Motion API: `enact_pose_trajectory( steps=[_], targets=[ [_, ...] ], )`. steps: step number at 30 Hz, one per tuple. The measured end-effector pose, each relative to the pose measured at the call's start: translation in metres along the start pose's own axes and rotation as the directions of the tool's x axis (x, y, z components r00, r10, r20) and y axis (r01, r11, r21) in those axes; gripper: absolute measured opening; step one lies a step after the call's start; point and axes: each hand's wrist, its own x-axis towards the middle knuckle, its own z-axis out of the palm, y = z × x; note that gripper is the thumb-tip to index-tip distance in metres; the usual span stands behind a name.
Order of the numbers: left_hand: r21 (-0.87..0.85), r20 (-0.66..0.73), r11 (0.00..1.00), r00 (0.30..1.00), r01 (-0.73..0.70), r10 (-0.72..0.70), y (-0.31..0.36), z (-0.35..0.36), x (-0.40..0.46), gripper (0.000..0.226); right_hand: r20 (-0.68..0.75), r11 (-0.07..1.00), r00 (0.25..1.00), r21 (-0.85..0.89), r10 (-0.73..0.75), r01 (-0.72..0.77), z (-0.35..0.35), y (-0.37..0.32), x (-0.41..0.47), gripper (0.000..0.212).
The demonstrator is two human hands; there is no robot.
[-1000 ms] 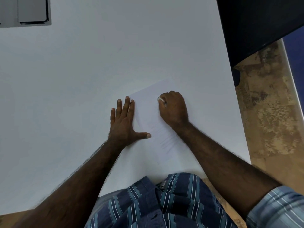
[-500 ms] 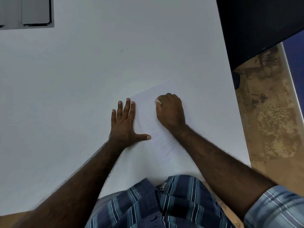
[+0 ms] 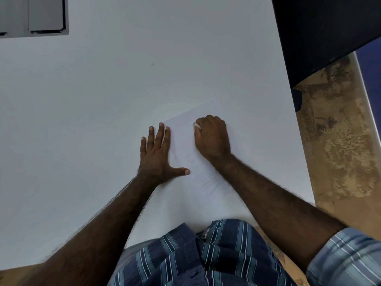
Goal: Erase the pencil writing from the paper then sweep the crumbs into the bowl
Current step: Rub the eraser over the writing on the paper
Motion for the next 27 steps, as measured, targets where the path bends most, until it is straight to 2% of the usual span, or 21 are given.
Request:
enact_pose_trajectory(
  steps=[2, 4, 6, 8, 10, 12, 14, 17, 19, 21, 23, 25, 27],
  targets=[
    [0.009, 0.001, 1.0, 1.0, 0.003, -0.003, 0.0, 0.0, 0.0, 0.15, 0.064, 0.994, 0.993, 0.05, -0.104, 0.101, 0.006, -0.021, -0.013, 0.019],
    [0.022, -0.009, 1.0, 1.0, 0.006, -0.006, 0.001, 0.001, 0.001, 0.148, 0.156, 0.965, 0.953, 0.064, -0.26, 0.253, 0.011, -0.036, -0.03, 0.019],
    [0.02, -0.015, 1.0, 1.0, 0.004, -0.004, 0.001, 0.001, 0.001, 0.147, 0.168, 0.948, 0.933, 0.047, -0.318, 0.315, 0.014, -0.033, -0.032, 0.019],
    [0.01, -0.007, 1.0, 1.0, 0.002, -0.002, 0.0, 0.001, 0.001, 0.149, 0.13, 0.973, 0.964, 0.026, -0.231, 0.23, 0.011, -0.022, -0.018, 0.023],
    [0.0, -0.011, 1.0, 1.0, 0.0, 0.0, 0.0, 0.001, 0.0, 0.149, 0.043, 0.998, 0.997, -0.021, -0.062, 0.063, 0.004, -0.009, 0.0, 0.016],
    [-0.004, -0.015, 1.0, 1.0, 0.0, 0.0, 0.0, 0.002, -0.001, 0.15, -0.056, 0.997, 0.996, -0.021, 0.074, -0.076, 0.0, -0.005, 0.008, 0.008],
    [-0.004, -0.011, 1.0, 1.0, -0.001, 0.001, 0.0, 0.002, -0.001, 0.149, -0.049, 0.998, 0.997, 0.018, 0.063, -0.063, 0.005, -0.017, 0.004, 0.01],
    [0.016, -0.017, 1.0, 1.0, 0.004, -0.004, 0.0, 0.001, 0.001, 0.149, 0.146, 0.984, 0.974, 0.065, -0.173, 0.165, 0.015, -0.044, -0.019, 0.015],
    [0.018, -0.014, 1.0, 1.0, 0.005, -0.005, 0.001, 0.001, 0.001, 0.149, 0.164, 0.966, 0.952, 0.045, -0.259, 0.255, 0.013, -0.042, -0.021, 0.016],
    [0.004, -0.004, 1.0, 1.0, 0.003, -0.003, 0.001, 0.0, 0.0, 0.149, 0.099, 0.981, 0.976, 0.023, -0.196, 0.195, 0.009, -0.026, -0.006, 0.016],
    [-0.002, -0.004, 1.0, 1.0, -0.002, 0.002, 0.0, 0.0, -0.001, 0.149, 0.003, 0.999, 0.999, -0.026, -0.046, 0.046, 0.003, -0.006, 0.015, 0.009],
    [-0.001, -0.004, 1.0, 1.0, -0.004, 0.004, 0.0, -0.001, -0.001, 0.148, -0.029, 0.995, 0.995, 0.022, 0.097, -0.096, -0.002, 0.009, 0.029, 0.009],
    [0.004, -0.004, 1.0, 1.0, -0.002, 0.002, 0.0, -0.001, -0.001, 0.148, -0.008, 0.992, 0.996, 0.083, 0.093, -0.092, -0.005, 0.009, 0.03, 0.009]
  ],
)
